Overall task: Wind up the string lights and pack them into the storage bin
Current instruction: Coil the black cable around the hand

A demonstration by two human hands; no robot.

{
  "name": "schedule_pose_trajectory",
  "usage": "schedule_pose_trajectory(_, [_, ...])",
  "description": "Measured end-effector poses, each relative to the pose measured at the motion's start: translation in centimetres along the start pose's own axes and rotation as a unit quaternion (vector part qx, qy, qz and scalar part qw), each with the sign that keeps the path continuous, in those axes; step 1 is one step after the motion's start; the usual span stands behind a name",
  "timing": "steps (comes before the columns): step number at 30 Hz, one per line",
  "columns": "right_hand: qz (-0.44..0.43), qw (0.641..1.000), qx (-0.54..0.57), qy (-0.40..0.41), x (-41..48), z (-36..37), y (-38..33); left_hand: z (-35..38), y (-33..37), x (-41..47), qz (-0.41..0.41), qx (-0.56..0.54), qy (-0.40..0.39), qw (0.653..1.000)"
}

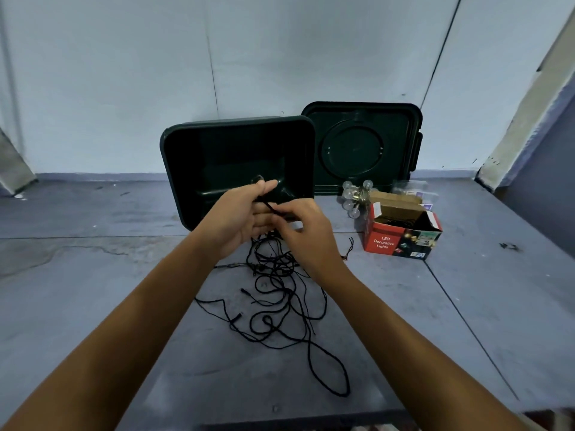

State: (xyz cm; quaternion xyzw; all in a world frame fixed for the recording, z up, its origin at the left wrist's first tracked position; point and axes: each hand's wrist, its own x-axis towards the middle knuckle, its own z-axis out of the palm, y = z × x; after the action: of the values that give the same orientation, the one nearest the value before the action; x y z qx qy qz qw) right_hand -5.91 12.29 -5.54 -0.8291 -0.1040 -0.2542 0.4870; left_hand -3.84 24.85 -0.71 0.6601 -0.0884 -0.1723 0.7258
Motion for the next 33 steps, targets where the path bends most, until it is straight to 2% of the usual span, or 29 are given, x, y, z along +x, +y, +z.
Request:
schedule_pose_trajectory(2, [-0.005,1.000,-0.007,0.005,0.1,-0.3,0.2,0.1,-0.3,0.1,0.016,0.041,0.011,0.999])
schedule_pose_trajectory(4, [0.020,0.999,0.021,-0.030,0.1,-0.9,0.0,-0.3,-0.7,0.6,0.026,0.086,0.050,0.995])
schedule_pose_trajectory(6, [0.100,0.982,0.151,-0.053,0.3,-1.8,-0.7,-1.2,-1.3,1.1,0.023,0.147,0.087,0.985])
schedule_pose_trajectory(8, [0.171,0.936,0.300,-0.076,0.5,-3.0,-1.0,-2.0,-2.0,1.3,0.025,0.200,0.111,0.973])
schedule_pose_trajectory(9, [0.190,0.924,0.320,-0.091,0.6,-3.7,-0.9,-2.4,-2.3,1.4,0.032,0.218,0.126,0.967])
schedule_pose_trajectory(11, [0.211,0.927,0.279,-0.133,0.8,-4.8,-0.5,-2.9,-2.8,1.5,0.066,0.292,0.157,0.941])
schedule_pose_trajectory(14, [0.225,0.940,0.160,-0.202,1.3,-6.0,-0.3,-4.0,-3.2,1.9,0.141,0.426,0.190,0.873])
schedule_pose_trajectory(15, [0.231,0.939,0.127,-0.221,1.4,-6.5,-0.4,-4.5,-3.3,2.1,0.179,0.472,0.197,0.840])
schedule_pose_trajectory(18, [0.238,0.936,0.055,-0.252,1.7,-7.8,-0.7,-5.7,-4.0,2.1,0.241,0.650,0.215,0.688])
schedule_pose_trajectory(19, [0.235,0.938,0.031,-0.253,1.8,-8.1,-0.8,-5.9,-4.2,2.1,0.241,0.686,0.216,0.652])
schedule_pose_trajectory(23, [0.237,0.932,-0.065,-0.268,2.2,-9.4,-1.3,-6.4,-4.1,2.1,0.250,0.762,0.223,0.554])
schedule_pose_trajectory(25, [0.257,0.914,-0.084,-0.301,2.2,-10.0,-1.5,-6.4,-3.9,2.1,0.255,0.779,0.224,0.528])
schedule_pose_trajectory(27, [0.272,0.892,-0.122,-0.339,2.1,-10.3,-1.6,-6.4,-3.8,2.2,0.249,0.788,0.233,0.512])
schedule_pose_trajectory(29, [0.300,0.872,-0.154,-0.355,2.1,-10.3,-1.3,-6.2,-3.6,2.2,0.241,0.783,0.255,0.514])
schedule_pose_trajectory(31, [0.317,0.861,-0.188,-0.351,2.0,-10.1,-1.0,-6.2,-3.6,2.3,0.245,0.751,0.259,0.556])
schedule_pose_trajectory(33, [0.296,0.861,-0.243,-0.335,1.9,-9.8,-0.8,-5.8,-3.8,2.3,0.253,0.686,0.260,0.631])
